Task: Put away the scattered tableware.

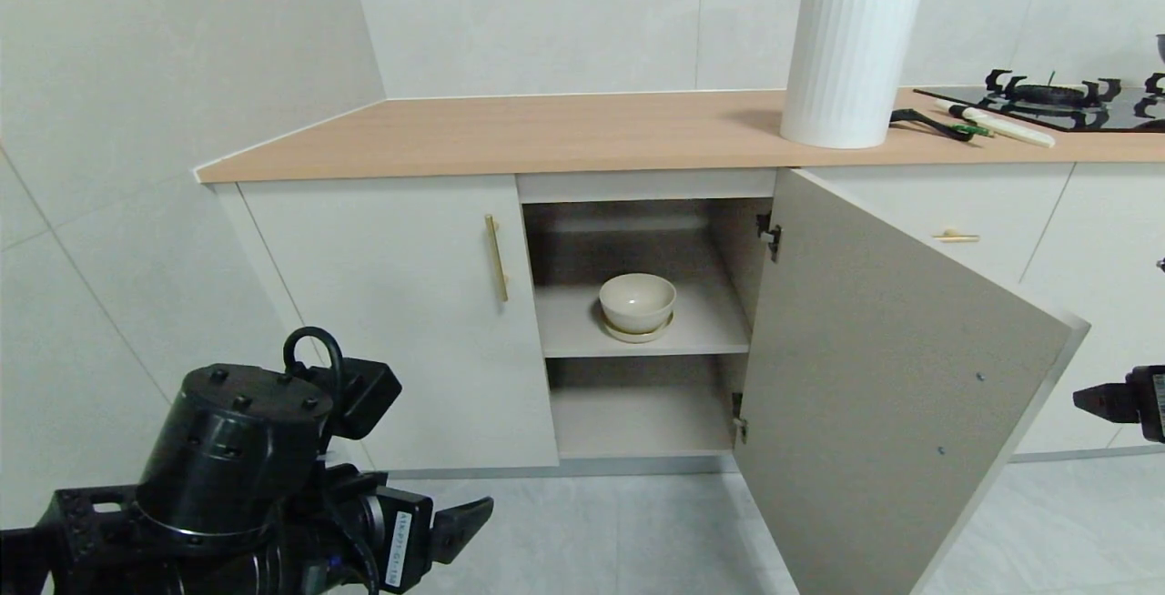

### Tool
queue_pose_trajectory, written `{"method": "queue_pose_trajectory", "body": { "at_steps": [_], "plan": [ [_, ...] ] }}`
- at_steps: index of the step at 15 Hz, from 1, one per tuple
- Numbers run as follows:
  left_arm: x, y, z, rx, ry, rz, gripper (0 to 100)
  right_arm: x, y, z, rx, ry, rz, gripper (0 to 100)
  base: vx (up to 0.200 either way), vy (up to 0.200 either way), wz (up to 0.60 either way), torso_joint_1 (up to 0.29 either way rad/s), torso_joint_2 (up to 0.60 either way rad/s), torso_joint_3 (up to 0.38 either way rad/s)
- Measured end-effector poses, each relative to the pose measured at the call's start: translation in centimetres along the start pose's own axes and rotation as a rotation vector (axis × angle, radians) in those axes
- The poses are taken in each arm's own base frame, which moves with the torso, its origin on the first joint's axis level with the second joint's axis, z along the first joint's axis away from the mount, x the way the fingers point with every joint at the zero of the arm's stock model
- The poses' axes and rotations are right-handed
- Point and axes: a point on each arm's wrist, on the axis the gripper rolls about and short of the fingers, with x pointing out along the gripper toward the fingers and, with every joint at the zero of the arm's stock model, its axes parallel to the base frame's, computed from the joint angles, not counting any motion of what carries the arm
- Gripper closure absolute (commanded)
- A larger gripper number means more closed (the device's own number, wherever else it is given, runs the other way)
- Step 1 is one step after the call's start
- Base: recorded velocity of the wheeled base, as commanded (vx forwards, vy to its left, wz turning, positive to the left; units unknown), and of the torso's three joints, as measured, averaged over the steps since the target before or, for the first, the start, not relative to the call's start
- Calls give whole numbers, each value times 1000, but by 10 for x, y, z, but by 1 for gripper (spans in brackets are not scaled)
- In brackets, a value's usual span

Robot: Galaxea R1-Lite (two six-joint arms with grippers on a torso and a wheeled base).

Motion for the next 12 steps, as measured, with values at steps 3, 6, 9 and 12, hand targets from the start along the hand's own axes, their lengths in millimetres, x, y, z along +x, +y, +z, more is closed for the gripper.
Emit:
{"method": "queue_pose_trajectory", "body": {
  "at_steps": [3,6,9,12],
  "plan": [
    [0,0,0,0,1,0,0,11,5,6,39,-39,9,0,0,0,0,0,0,0],
    [0,0,0,1,1,0,0,20,16,5,59,-38,53,0,0,0,0,0,0,0],
    [0,0,0,-1,0,1,0,19,29,2,75,-23,139,0,0,0,0,0,0,0],
    [-1,0,0,0,-1,0,0,13,46,0,78,-23,232,0,0,0,0,0,0,0]
  ]
}}
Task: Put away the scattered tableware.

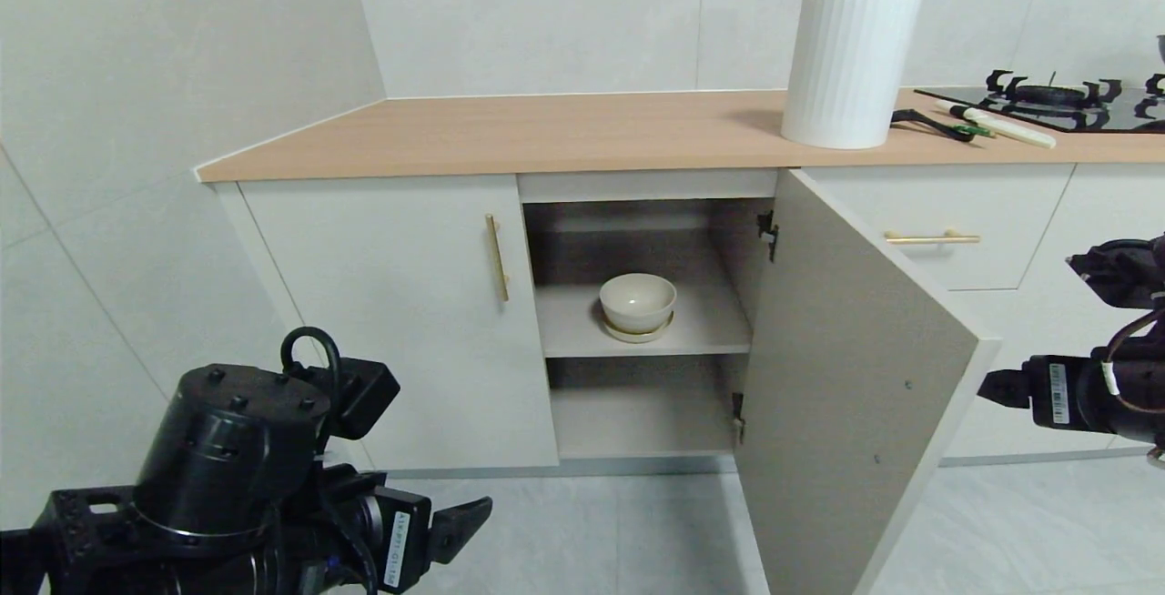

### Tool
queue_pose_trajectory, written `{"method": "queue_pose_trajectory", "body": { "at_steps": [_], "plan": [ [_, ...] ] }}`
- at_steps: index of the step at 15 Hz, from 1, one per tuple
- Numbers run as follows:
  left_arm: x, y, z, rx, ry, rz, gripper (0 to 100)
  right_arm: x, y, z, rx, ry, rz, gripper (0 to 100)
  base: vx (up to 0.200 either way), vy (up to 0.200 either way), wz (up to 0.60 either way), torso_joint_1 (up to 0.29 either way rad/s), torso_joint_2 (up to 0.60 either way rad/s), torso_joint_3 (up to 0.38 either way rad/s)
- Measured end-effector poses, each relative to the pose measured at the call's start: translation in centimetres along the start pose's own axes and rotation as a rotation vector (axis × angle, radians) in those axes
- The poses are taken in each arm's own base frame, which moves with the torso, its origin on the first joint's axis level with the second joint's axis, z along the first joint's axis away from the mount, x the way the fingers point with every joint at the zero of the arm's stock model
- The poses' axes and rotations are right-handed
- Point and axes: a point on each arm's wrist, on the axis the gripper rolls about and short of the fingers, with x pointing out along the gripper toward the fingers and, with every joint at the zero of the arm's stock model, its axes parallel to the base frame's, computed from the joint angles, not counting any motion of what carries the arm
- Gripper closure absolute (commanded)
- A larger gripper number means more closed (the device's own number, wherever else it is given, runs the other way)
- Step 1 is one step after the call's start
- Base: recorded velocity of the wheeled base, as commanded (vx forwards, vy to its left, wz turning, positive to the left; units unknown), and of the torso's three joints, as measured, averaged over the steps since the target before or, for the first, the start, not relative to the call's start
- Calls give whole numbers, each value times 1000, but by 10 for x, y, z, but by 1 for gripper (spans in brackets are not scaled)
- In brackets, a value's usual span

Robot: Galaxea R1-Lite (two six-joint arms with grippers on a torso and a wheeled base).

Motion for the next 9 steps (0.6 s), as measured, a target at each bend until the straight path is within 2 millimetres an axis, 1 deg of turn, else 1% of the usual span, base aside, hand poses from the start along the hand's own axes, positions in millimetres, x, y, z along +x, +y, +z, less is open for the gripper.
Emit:
{"method": "queue_pose_trajectory", "body": {
  "at_steps": [2,5,9],
  "plan": [
    [0,0,0,0,-1,-2,0,-1,8,-3,8,9,30,0,0,0,0,0,0,0],
    [0,0,1,-3,-3,-4,0,-1,34,-8,43,12,122,0,0,0,0,0,0,0],
    [-4,0,5,-18,-29,-8,0,12,64,-17,55,39,195,0,0,0,0,0,0,0]
  ]
}}
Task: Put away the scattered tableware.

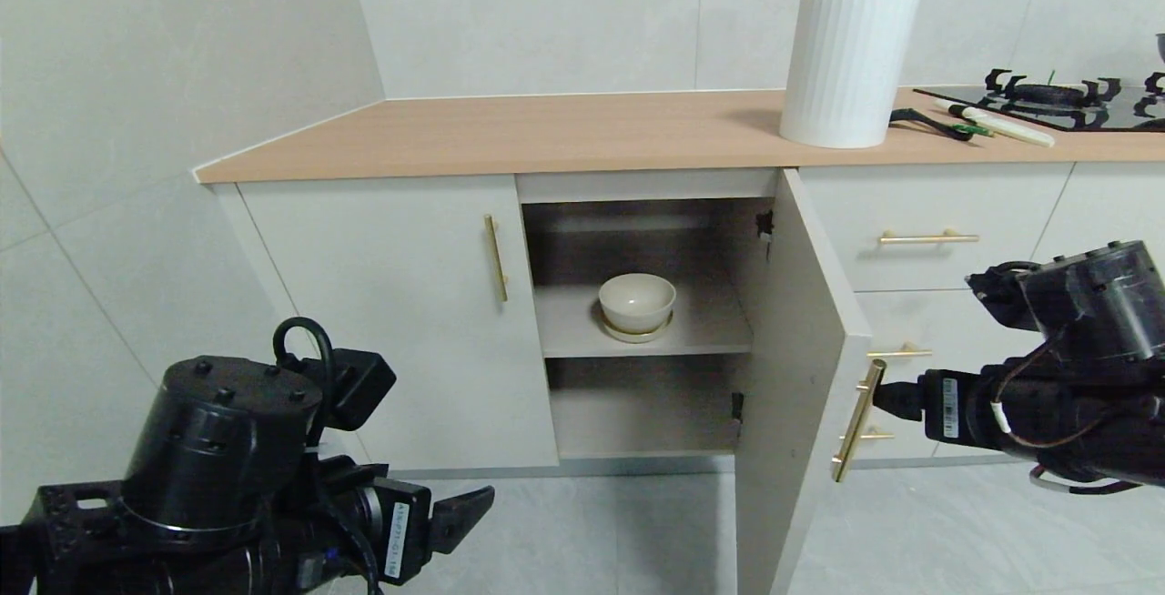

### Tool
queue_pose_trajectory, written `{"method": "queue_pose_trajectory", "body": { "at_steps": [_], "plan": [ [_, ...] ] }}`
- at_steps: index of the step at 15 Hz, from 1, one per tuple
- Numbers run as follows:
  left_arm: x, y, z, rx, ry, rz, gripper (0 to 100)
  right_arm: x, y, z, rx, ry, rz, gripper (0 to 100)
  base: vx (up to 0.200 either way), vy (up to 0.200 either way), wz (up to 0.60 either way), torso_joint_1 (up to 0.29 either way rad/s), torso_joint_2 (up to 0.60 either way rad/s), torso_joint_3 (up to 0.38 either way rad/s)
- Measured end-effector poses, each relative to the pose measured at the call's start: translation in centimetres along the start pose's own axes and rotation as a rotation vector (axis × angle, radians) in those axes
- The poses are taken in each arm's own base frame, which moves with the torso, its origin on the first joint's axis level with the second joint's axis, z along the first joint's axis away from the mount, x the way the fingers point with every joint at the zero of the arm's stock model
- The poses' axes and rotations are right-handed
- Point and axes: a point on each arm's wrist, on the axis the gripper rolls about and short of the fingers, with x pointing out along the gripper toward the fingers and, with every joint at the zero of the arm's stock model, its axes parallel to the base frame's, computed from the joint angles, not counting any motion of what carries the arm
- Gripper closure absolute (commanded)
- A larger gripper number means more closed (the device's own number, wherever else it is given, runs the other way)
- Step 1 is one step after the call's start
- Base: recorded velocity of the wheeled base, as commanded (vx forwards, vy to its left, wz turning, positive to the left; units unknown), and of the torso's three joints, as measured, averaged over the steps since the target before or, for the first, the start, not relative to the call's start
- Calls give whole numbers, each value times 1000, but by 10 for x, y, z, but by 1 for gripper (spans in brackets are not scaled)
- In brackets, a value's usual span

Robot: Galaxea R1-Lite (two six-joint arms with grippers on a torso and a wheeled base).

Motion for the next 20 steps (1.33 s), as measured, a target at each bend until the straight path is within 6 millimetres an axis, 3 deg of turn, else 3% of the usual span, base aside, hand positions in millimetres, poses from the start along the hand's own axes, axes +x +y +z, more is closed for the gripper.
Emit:
{"method": "queue_pose_trajectory", "body": {
  "at_steps": [6,9,11,20],
  "plan": [
    [-10,3,6,-20,-50,-1,0,37,32,8,-92,25,136,0,0,0,0,0,0,0],
    [-16,7,10,-37,-81,3,0,58,63,31,-133,8,247,0,0,0,0,0,0,0],
    [-19,8,12,-43,-97,2,0,73,80,33,-145,12,279,0,0,0,0,0,0,0],
    [-20,9,13,-48,-103,8,0,139,100,20,16,-104,284,0,0,0,0,0,0,0]
  ]
}}
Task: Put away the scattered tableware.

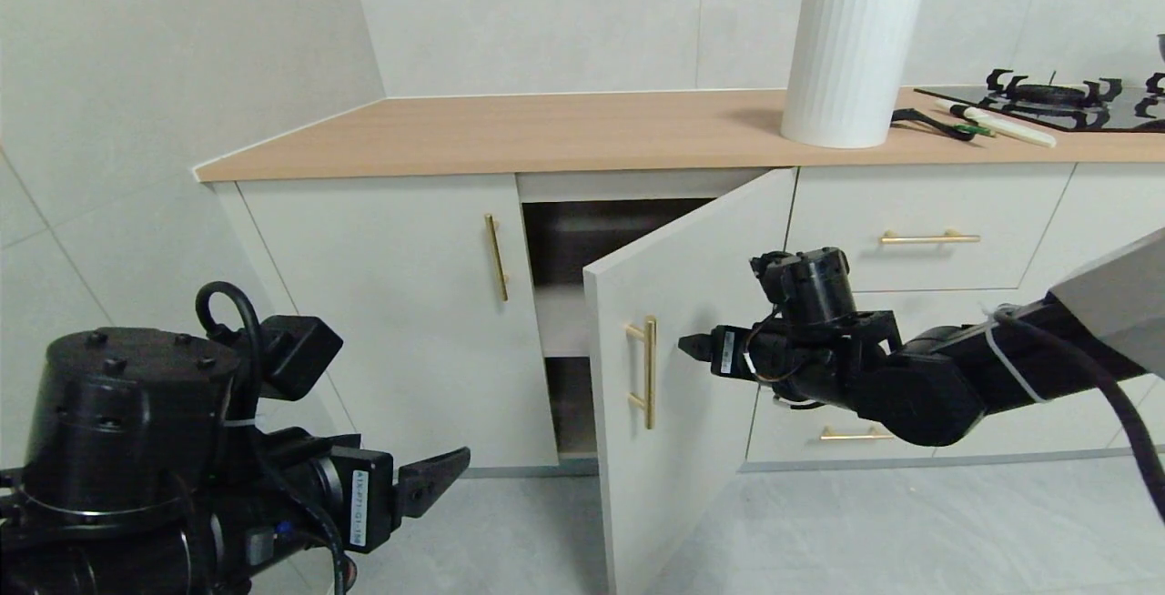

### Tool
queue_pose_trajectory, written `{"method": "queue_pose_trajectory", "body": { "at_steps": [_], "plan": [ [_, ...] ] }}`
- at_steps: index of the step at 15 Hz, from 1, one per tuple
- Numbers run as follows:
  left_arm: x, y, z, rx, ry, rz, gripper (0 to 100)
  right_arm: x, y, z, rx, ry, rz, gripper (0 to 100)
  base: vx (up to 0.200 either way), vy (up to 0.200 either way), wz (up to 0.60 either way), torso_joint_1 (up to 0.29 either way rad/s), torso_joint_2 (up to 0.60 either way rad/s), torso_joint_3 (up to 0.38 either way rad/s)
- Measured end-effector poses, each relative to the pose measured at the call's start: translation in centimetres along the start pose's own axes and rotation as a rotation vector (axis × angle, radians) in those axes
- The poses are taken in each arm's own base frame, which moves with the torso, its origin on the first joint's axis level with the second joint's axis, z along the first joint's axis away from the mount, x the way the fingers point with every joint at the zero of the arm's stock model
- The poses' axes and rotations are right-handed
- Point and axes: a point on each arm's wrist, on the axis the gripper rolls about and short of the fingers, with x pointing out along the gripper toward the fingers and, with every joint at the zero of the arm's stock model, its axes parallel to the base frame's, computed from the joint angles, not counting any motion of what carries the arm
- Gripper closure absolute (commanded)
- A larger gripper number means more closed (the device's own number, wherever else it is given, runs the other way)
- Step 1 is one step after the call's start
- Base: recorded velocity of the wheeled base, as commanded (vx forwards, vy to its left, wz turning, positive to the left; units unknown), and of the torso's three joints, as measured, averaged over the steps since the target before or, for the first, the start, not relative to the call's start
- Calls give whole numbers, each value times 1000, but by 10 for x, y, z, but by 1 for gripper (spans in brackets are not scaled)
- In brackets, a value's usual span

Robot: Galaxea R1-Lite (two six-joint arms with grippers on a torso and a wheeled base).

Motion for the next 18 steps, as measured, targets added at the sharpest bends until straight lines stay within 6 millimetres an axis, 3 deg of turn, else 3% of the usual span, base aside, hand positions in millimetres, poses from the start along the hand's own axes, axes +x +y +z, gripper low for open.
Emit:
{"method": "queue_pose_trajectory", "body": {
  "at_steps": [2,7,12,18],
  "plan": [
    [0,0,0,4,2,0,0,9,0,-1,38,-20,4,0,0,0,0,0,0,0],
    [1,0,-2,11,9,2,0,27,2,0,122,-56,-9,0,200,0,0,1,2,3],
    [1,0,-2,11,10,2,0,42,3,7,208,-100,-25,0,0,0,0,0,0,0],
    [1,0,-2,10,9,2,0,65,-10,15,268,-173,-105,0,0,0,0,0,0,0]
  ]
}}
